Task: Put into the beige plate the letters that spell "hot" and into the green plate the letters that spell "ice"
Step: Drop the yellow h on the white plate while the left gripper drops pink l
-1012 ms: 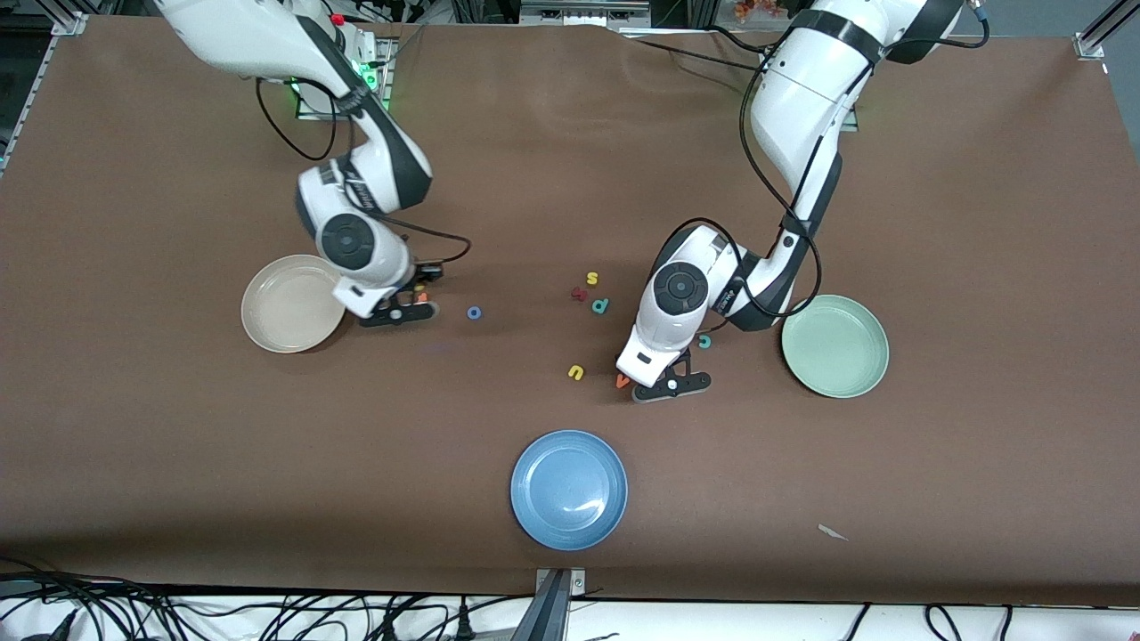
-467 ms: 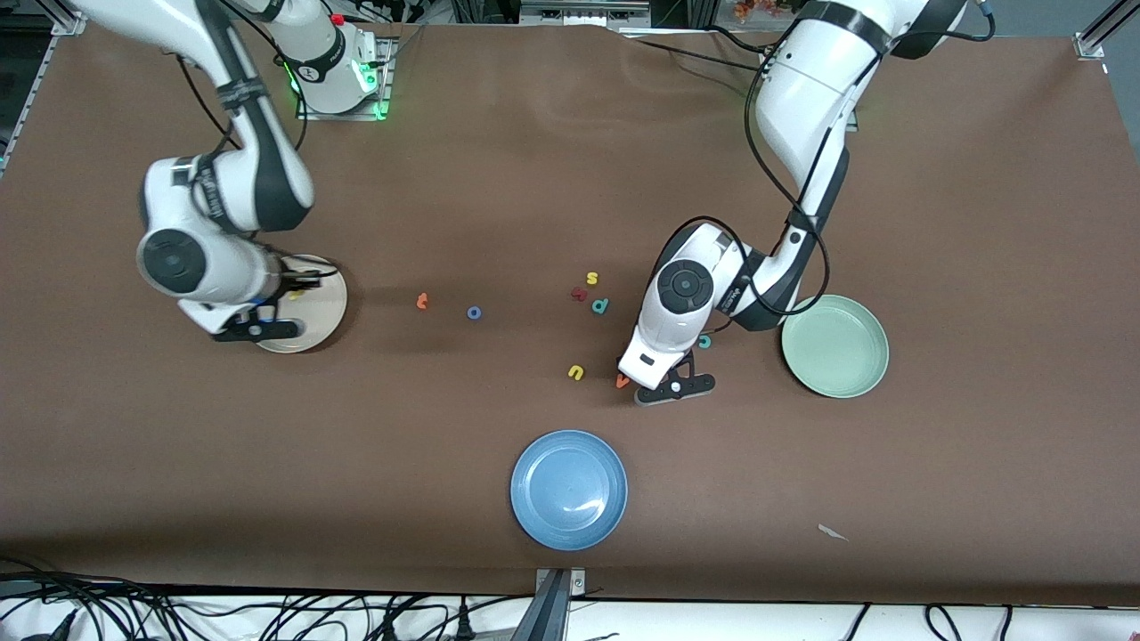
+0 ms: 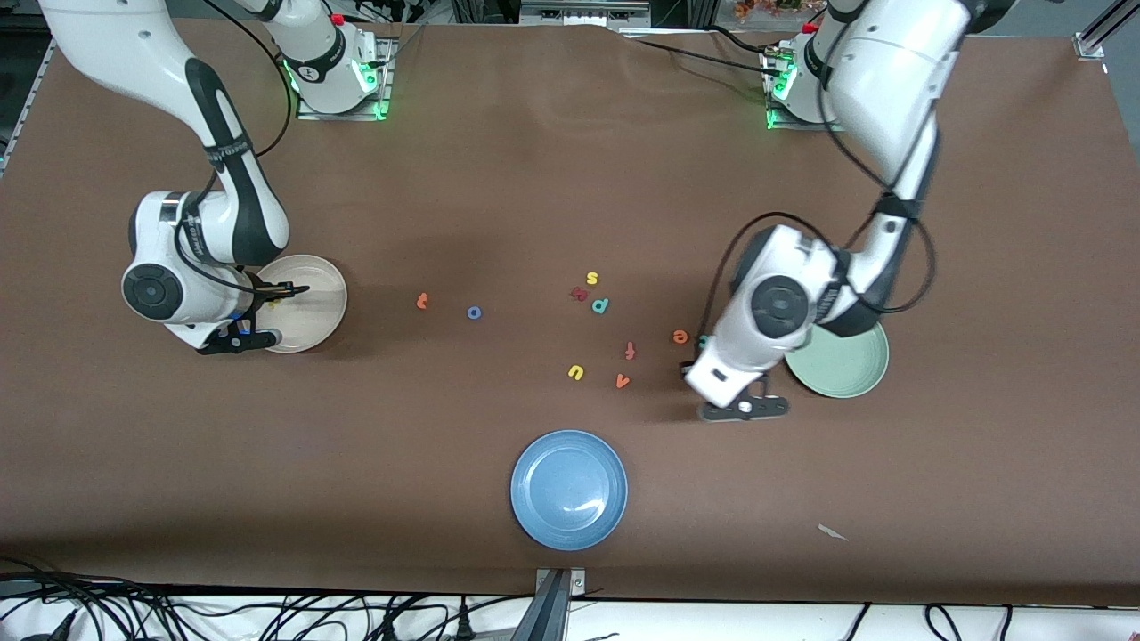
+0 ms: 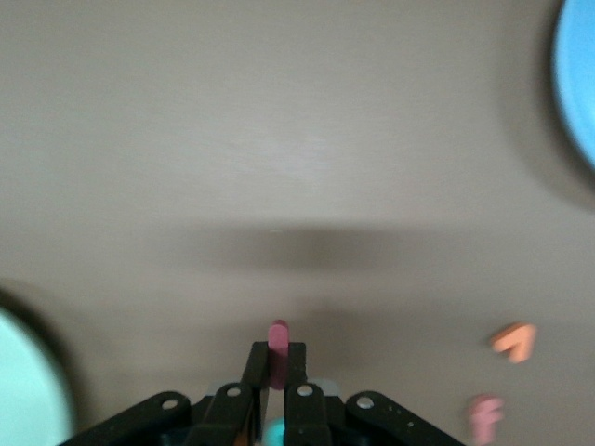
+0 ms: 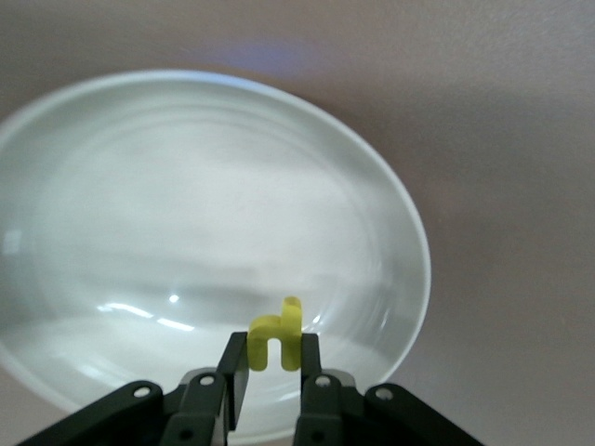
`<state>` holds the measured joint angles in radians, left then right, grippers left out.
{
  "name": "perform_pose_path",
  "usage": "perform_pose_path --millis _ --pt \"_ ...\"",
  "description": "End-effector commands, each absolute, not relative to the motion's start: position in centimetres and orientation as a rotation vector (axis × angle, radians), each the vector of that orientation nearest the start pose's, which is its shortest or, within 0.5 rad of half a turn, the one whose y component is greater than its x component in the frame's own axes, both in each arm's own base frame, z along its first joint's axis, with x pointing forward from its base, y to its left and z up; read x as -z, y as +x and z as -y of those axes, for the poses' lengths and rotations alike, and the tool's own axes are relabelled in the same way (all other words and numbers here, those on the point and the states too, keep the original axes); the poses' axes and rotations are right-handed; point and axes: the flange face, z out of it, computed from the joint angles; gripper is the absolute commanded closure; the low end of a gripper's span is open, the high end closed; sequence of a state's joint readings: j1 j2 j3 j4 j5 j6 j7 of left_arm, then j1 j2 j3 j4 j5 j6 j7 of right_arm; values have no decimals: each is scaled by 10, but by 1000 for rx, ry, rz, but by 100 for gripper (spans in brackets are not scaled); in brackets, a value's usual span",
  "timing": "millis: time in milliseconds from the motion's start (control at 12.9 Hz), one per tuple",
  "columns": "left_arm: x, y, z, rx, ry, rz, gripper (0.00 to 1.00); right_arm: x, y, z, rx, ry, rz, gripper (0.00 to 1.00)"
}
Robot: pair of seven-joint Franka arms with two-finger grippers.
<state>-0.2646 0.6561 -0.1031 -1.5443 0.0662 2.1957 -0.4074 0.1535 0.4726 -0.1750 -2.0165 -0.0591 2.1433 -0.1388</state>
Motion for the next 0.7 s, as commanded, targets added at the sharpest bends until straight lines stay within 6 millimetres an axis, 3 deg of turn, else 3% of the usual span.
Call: perform_pose_path --millis 0,78,156,311,389,545,622 --pt "-269 645 189 -81 -3119 -188 100 -188 561 31 -569 -3160 295 42" --pt "-257 640 165 -150 -3104 -272 100 -192 562 30 -561 -3161 285 11" --pt "-246 632 147 -201 -3091 -371 100 -200 565 26 -543 -3163 277 1" --pt "-229 606 117 -303 -3065 -464 100 -236 574 8 -502 -3167 267 1" --pt "-219 597 101 -345 -3057 -468 100 -251 577 -13 -498 -3166 244 1" --pt "-214 593 93 -365 -3054 -481 100 -275 582 -53 -439 -3164 180 1" --pt "-213 593 90 -365 -3056 -470 88 -282 584 -78 -411 -3163 91 1"
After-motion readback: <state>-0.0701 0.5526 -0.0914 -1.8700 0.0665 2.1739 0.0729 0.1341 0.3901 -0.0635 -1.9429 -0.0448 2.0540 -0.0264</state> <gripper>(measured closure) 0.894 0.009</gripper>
